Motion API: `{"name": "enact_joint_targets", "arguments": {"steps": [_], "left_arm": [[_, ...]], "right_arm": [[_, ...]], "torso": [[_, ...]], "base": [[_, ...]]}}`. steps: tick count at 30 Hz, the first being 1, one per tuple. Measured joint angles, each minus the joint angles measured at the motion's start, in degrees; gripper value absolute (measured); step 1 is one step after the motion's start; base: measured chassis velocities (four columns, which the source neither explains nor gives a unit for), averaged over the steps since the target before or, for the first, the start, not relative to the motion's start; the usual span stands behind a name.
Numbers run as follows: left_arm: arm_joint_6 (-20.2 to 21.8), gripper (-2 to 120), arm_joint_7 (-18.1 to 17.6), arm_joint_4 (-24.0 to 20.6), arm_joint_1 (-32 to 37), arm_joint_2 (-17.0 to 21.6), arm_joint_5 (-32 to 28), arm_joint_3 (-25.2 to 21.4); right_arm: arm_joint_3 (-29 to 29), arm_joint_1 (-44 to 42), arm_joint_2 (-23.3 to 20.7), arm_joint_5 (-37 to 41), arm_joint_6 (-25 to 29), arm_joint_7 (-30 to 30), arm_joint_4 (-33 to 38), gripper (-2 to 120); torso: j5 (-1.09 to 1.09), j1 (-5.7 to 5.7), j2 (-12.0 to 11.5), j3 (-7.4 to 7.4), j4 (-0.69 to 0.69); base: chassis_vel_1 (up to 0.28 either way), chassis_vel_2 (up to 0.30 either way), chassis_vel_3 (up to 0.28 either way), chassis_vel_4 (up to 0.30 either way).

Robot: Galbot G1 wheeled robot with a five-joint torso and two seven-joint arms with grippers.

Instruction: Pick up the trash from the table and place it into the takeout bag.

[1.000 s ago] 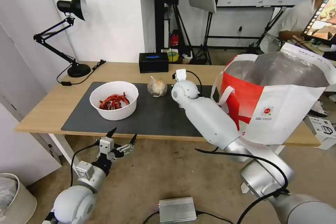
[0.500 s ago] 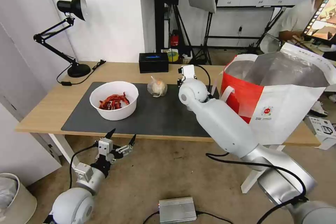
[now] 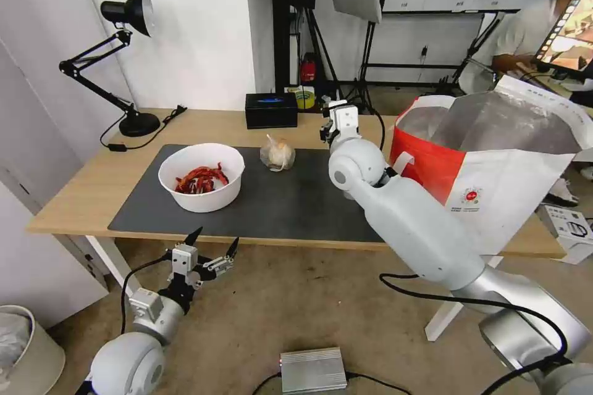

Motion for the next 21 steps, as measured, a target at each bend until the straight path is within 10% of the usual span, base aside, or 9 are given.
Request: {"name": "enact_joint_targets", "arguments": {"steps": [21], "left_arm": [[0.0,100,-0.1,-1.0,1.5,-1.0,0.7,-1.5]], "right_arm": [[5.3,-7.8,-6.0,-17.1,11.8,-10.3,11.8,0]], "torso": [[0.00,0.00,0.0,0.00,0.00]], "base": [[0.000,0.000,0.000,0.000]]}}
